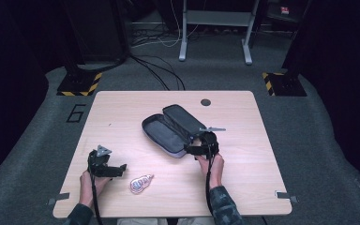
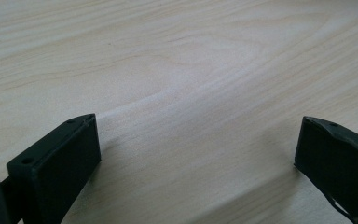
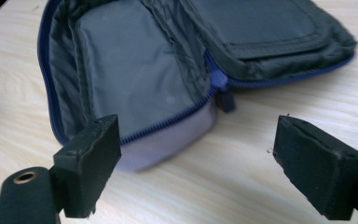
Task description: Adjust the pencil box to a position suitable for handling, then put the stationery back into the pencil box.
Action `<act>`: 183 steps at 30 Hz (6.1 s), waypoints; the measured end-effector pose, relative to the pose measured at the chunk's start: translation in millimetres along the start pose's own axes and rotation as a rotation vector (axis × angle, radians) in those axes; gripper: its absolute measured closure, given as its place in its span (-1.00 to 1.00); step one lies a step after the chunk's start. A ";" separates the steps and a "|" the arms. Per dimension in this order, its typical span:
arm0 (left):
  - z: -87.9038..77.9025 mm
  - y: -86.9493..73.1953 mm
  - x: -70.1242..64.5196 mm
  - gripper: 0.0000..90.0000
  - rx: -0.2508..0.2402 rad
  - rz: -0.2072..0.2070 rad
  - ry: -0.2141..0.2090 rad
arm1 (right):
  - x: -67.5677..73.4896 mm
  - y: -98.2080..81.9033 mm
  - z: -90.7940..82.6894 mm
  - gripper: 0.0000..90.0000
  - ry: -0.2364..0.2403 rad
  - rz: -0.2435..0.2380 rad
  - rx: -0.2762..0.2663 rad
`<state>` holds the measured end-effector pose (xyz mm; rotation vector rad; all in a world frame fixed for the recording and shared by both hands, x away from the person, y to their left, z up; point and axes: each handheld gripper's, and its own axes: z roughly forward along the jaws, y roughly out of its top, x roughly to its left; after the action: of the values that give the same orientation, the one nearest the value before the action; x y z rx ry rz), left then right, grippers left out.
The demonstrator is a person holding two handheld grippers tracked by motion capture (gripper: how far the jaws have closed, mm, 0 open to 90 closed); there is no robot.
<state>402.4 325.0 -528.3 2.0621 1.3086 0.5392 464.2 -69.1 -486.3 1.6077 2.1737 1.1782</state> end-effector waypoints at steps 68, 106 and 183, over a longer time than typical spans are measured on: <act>-0.3 -4.5 -2.9 -1.00 -0.033 -0.003 0.010 | -54.3 6.2 -8.0 -0.51 -0.090 -0.020 0.008; -28.7 -11.9 -75.1 -1.00 -0.057 0.211 -0.241 | -109.7 -75.6 -64.4 -0.85 -0.276 -0.127 -0.022; -26.7 66.8 -84.4 0.11 -0.123 0.327 -0.330 | -109.6 -78.0 -64.5 -0.83 -0.286 -0.123 -0.041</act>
<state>393.1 235.5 -463.2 2.1614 0.7374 0.3843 414.2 -203.1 -528.9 1.4969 2.0201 0.8911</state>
